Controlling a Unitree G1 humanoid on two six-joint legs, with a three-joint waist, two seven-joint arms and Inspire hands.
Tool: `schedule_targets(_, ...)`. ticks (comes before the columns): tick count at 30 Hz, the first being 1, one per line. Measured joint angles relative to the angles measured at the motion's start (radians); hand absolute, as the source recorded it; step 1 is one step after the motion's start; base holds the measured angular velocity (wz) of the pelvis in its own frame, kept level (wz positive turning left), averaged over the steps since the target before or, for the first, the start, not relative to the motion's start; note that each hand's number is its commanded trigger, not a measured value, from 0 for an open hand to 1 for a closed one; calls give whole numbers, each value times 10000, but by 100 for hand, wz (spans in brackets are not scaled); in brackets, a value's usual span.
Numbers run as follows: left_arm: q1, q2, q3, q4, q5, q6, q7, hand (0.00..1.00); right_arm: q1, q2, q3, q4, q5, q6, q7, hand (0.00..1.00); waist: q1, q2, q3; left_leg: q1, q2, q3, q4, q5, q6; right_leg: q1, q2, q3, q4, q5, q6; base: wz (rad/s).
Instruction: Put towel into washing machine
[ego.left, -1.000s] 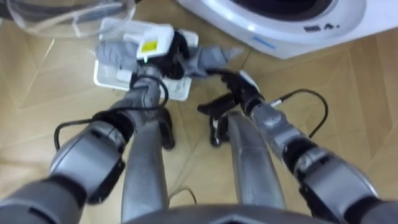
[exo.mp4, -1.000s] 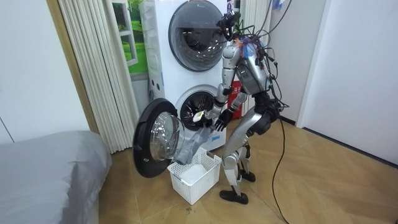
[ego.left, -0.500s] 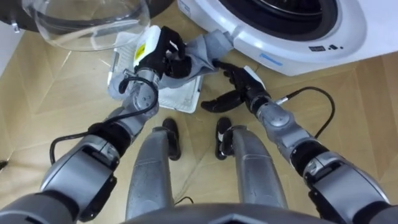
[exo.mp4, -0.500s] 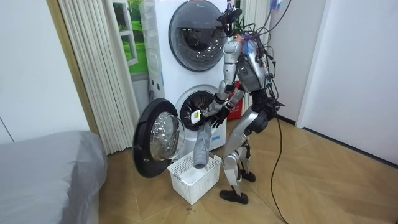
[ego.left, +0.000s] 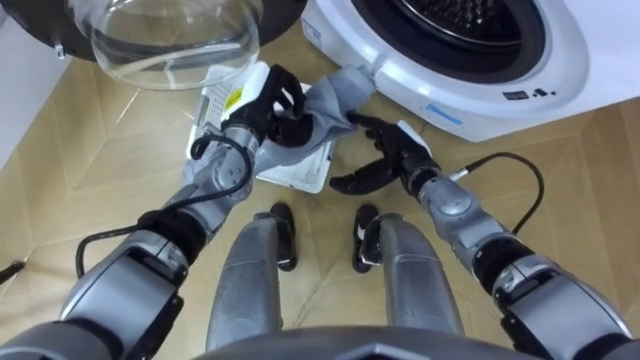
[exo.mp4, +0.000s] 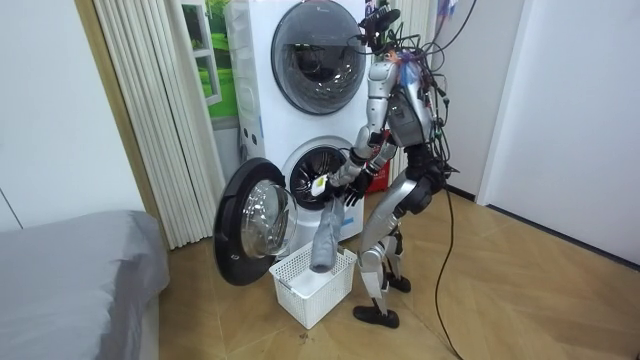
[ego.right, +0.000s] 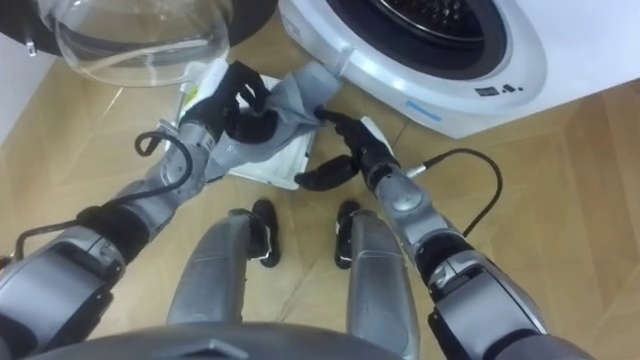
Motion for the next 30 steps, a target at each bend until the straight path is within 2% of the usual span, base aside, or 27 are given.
schedule_targets(4,151,128,-255,291,943,-64,288,100,87,-184,11,4,-165,75,148,0,4,60,1,20,-64,15,-179,34,25,3,-50,-16,-112,3,27,2)
schedule_targets(8,340,225,-249,553,1043,-63,290,100,191,-186,25,-5,-339,183,156,0,-1,69,6,9,-57,39,-264,40,21,-23,-36,43,-192,-9,38,0)
schedule_targets(13,326,333,-211,974,1127,-19,471,100,246,-219,21,-21,-622,591,85,0,7,78,12,-54,-44,57,-275,31,23,-68,-25,35,-220,-34,48,0)
schedule_targets(19,344,614,-195,1266,1127,-8,931,100,245,-217,81,-27,-665,591,-201,0,92,112,31,-174,-45,59,-260,31,24,-190,-50,-46,-177,-33,43,0)
schedule_targets(25,354,712,-192,1417,1224,-3,1347,100,237,-250,67,-25,-668,592,-227,0,311,153,45,-201,-72,58,-317,31,25,-222,-71,-62,-215,-41,46,0)
schedule_targets(30,347,729,85,1673,788,42,1580,100,219,-309,75,-23,-596,630,-167,0,278,167,46,-226,-72,59,-315,30,27,-238,-73,-68,-258,-44,49,0)
